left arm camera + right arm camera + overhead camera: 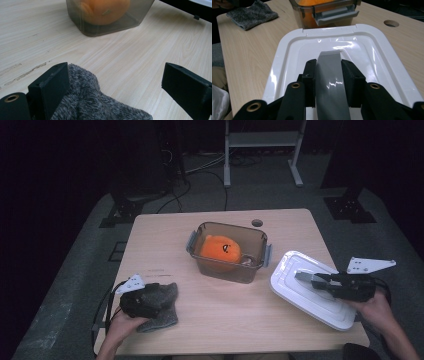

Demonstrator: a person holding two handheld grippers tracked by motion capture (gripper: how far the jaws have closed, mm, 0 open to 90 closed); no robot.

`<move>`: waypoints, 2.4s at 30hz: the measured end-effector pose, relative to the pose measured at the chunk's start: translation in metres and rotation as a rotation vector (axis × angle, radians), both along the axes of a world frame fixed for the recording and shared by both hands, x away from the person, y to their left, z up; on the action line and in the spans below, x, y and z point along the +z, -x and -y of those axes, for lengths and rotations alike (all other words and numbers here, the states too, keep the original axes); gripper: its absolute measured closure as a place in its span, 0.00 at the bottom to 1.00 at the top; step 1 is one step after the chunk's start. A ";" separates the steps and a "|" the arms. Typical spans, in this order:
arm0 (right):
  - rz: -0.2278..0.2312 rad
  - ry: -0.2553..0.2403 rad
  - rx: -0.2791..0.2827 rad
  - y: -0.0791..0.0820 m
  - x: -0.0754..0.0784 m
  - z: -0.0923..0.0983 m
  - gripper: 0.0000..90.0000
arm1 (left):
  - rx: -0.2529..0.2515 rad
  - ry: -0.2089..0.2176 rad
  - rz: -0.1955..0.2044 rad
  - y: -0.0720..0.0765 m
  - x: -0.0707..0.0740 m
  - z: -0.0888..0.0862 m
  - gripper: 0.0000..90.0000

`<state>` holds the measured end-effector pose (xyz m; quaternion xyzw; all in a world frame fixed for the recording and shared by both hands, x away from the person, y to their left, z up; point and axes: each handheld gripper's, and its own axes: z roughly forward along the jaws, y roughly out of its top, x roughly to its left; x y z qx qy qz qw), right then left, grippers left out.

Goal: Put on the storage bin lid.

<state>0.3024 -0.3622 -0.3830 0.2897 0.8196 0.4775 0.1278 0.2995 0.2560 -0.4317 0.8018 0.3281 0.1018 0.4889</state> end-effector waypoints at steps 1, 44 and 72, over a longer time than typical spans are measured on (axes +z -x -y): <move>-0.001 0.001 0.003 0.001 0.003 -0.001 0.73 | 0.000 0.000 0.000 0.000 0.000 0.000 0.08; 0.085 0.055 0.215 -0.066 0.092 -0.109 0.73 | -0.004 0.011 0.004 0.000 0.001 -0.003 0.08; 0.071 0.065 0.317 -0.114 0.091 -0.180 0.73 | 0.003 0.038 0.012 0.000 0.002 -0.006 0.08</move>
